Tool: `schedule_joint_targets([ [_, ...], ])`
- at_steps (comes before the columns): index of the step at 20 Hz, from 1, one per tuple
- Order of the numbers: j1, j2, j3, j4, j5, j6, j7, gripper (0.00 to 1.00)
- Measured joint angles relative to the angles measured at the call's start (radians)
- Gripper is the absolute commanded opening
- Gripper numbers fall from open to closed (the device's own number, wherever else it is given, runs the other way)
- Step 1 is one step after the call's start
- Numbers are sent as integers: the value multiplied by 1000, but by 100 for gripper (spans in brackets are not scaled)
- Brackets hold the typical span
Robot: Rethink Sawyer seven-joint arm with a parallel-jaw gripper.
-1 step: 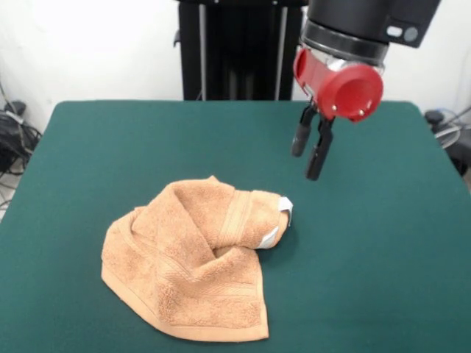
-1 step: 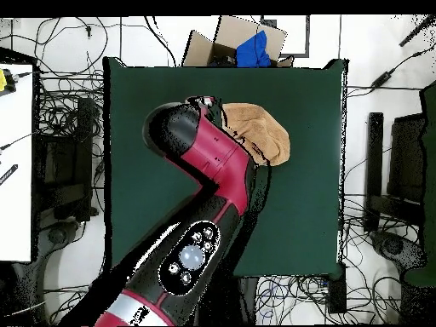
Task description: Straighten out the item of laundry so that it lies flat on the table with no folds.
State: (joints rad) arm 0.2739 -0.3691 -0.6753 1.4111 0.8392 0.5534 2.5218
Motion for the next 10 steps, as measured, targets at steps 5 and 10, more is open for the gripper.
schedule_joint_targets([
  [5,-7,-19,18,35,-24,-33,0,100],
  [10,-13,-25,42,66,-60,-80,0,100],
])
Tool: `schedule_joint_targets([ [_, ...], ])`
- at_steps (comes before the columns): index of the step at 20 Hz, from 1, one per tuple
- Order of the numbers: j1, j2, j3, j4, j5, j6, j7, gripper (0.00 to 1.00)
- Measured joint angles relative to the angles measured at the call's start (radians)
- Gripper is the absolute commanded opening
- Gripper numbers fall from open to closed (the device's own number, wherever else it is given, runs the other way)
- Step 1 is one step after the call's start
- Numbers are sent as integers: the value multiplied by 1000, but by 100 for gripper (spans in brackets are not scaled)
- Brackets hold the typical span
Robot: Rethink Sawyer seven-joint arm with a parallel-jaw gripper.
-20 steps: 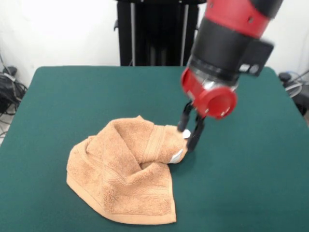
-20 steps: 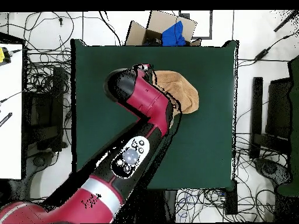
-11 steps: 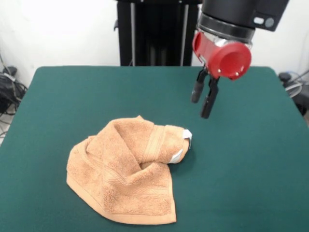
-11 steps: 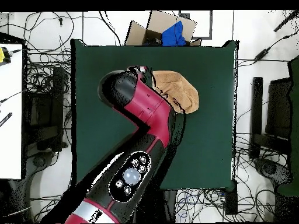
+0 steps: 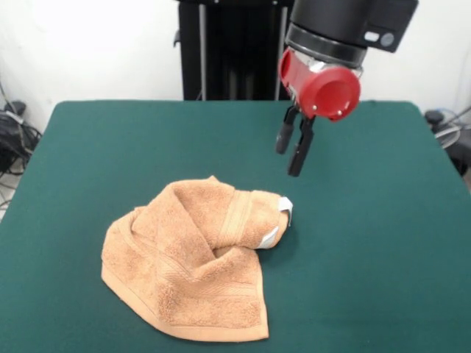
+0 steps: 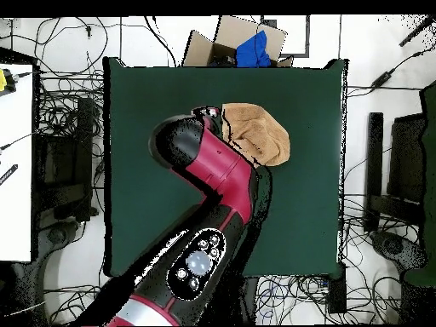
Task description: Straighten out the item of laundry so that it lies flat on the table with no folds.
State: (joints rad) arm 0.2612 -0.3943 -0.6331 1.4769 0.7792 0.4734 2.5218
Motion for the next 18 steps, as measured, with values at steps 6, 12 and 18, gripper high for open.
schedule_joint_targets([
  [6,-7,4,31,6,-33,-33,0,100],
  [12,-3,18,42,8,-51,-94,0,100],
  [18,-5,60,53,11,-54,-185,0,100],
])
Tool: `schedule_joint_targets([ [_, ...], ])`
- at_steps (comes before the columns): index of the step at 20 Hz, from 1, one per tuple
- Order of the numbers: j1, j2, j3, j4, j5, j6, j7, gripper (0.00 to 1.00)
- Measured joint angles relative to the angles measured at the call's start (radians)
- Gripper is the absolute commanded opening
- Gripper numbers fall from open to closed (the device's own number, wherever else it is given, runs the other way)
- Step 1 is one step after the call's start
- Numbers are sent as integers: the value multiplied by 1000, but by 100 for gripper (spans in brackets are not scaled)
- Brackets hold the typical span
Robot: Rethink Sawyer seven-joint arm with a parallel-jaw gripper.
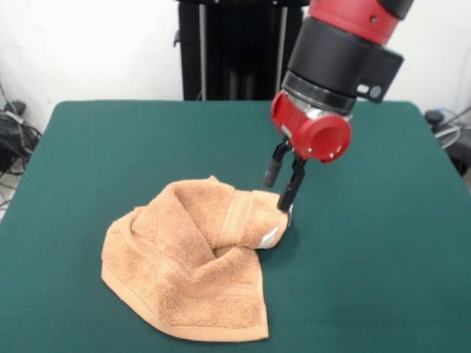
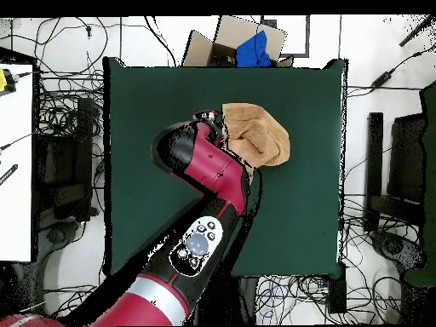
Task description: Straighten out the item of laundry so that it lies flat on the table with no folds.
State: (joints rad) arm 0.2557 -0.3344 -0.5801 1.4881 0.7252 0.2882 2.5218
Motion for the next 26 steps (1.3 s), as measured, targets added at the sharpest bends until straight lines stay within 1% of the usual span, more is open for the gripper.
schedule_joint_targets([
  [8,-4,36,27,7,-2,-88,0,100],
  [14,-18,41,64,12,-7,-99,0,100],
  [15,-27,40,81,14,-13,-103,0,100],
  [19,-40,40,104,21,-27,-120,0,100],
  [26,-81,40,153,51,-73,-200,0,100],
])
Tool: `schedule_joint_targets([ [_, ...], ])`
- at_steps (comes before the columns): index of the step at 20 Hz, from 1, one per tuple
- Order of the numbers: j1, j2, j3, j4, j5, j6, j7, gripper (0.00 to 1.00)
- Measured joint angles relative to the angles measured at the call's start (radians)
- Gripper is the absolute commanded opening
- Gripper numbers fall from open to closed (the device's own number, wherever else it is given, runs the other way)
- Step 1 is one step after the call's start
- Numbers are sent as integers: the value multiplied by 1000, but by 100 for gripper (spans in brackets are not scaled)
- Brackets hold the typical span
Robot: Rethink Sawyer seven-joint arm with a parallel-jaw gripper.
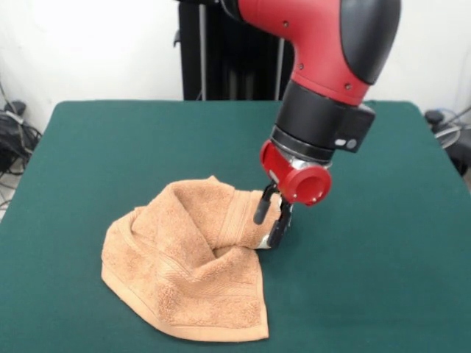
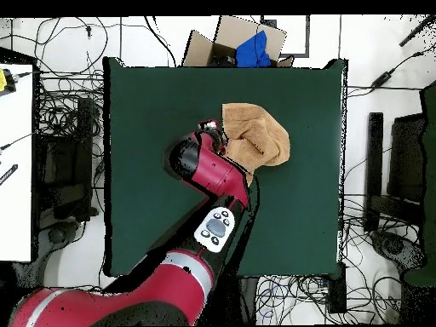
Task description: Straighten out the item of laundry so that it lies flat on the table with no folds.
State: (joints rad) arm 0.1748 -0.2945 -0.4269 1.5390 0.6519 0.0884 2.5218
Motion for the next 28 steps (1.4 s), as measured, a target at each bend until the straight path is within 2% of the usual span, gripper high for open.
schedule_joint_targets([
  [8,-14,9,17,5,-23,-60,0,100],
  [23,-2,91,17,-8,-22,-61,0,100],
  [28,-19,83,35,-7,-23,-61,0,100],
])
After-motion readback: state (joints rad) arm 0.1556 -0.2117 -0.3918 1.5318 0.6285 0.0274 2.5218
